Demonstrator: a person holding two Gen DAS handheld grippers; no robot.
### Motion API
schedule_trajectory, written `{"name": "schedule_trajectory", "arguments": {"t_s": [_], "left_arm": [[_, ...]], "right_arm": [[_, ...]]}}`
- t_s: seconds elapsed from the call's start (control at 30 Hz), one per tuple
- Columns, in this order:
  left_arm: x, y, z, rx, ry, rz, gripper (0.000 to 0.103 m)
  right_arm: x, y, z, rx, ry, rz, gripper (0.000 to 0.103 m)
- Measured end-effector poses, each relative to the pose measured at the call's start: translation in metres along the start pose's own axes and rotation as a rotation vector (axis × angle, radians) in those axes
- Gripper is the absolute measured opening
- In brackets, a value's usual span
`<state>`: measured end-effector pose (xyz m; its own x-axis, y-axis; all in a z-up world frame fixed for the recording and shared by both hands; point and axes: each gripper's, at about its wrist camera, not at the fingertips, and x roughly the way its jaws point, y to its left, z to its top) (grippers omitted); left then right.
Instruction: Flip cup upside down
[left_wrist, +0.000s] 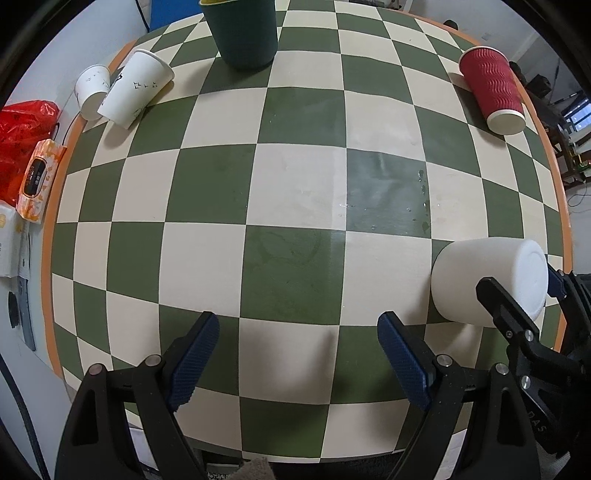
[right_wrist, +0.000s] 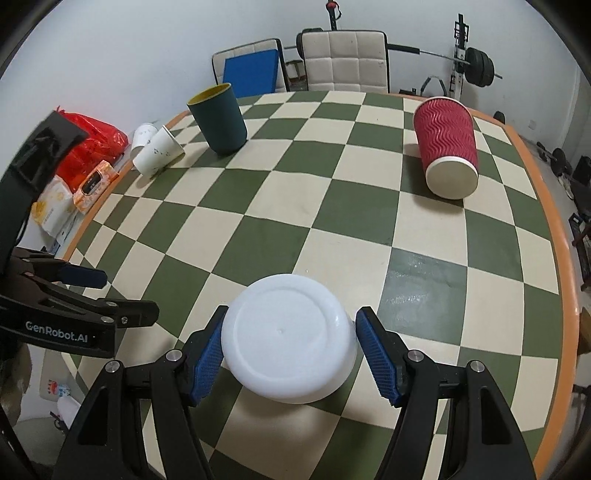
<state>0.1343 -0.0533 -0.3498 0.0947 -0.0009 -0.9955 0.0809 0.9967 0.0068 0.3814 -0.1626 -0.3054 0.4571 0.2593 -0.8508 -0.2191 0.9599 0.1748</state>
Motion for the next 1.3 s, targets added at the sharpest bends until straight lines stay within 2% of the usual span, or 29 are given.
{"name": "schedule_trajectory", "arguments": {"t_s": [0.2, 0.3, 0.47, 0.8, 1.07, 1.3], "left_arm": [[-0.012, 0.000, -0.002, 0.008, -0.028, -0.001, 0.088], [-0.025, -0.003, -0.005, 0.022, -0.052, -0.002, 0.088], [-0.058, -0.007, -0.009, 0.048, -0.109, -0.004, 0.088], [-0.133, -0.003, -0.030, 0.066, -0.240, -0.011, 0.088], [-0.206, 0.006, -0.057, 0.073, -0.320, -0.020, 0.088], [-0.270, 0.003, -0.083, 0.099, -0.376, -0.018, 0.088]], "right_arm": [[-0.010, 0.001, 0.001, 0.039, 0.036, -0.050, 0.090], [-0.020, -0.001, 0.001, 0.079, 0.064, -0.079, 0.094], [-0.048, -0.005, -0.003, 0.154, 0.096, -0.152, 0.095], [-0.136, -0.004, -0.005, 0.282, 0.130, -0.303, 0.096], [-0.216, 0.027, 0.001, 0.300, 0.112, -0.348, 0.096], [-0.298, 0.063, 0.006, 0.303, 0.030, -0.335, 0.096]]}}
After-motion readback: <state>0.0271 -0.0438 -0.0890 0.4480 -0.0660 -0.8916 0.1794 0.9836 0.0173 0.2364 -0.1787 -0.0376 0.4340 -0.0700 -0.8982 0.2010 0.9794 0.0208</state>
